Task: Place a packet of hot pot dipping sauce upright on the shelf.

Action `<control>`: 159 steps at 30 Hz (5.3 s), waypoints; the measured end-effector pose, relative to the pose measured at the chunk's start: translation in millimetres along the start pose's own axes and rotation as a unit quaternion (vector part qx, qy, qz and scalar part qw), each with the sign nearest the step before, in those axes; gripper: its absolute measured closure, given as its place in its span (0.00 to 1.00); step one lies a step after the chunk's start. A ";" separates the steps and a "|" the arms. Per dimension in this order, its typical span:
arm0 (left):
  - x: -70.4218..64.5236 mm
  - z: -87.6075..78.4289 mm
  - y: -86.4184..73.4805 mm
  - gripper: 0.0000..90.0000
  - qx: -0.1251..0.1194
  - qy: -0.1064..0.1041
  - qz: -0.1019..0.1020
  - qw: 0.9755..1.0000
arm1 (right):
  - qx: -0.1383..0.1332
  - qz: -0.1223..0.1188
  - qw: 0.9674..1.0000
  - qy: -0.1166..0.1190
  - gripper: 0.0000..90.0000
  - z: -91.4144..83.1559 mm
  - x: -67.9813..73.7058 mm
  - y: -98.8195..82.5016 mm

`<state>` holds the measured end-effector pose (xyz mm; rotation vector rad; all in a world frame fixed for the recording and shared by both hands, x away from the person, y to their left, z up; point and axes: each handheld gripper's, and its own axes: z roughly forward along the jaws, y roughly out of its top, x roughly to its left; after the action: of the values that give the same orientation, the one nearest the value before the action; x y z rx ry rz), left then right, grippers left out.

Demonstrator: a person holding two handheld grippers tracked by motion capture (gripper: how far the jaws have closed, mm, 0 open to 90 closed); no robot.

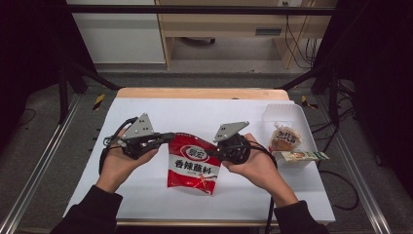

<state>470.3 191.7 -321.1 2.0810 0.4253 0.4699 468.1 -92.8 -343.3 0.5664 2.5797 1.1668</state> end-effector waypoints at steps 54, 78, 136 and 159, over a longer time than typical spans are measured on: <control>-19.3 -23.5 -161.4 0.15 0.046 0.000 -0.140 0.989 | -0.023 -0.121 0.991 -0.057 1.00 -74.3 -32.1 61.7; -16.8 -18.5 -160.8 0.14 0.053 -0.012 -0.138 0.989 | -0.032 -0.115 0.991 -0.062 0.99 -86.1 -74.7 73.0; -10.6 -23.5 -165.8 0.09 0.061 0.041 -0.143 0.987 | -0.105 -0.018 0.986 -0.129 1.00 -139.4 -164.5 40.8; -16.2 -21.4 -164.2 0.09 0.068 0.037 -0.126 0.989 | -0.106 0.021 0.980 -0.169 1.00 -159.5 -178.3 2.5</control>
<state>426.9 283.0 -453.3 2.1070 0.7741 0.3770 567.0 -276.4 -226.1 0.7035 2.1389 1.2200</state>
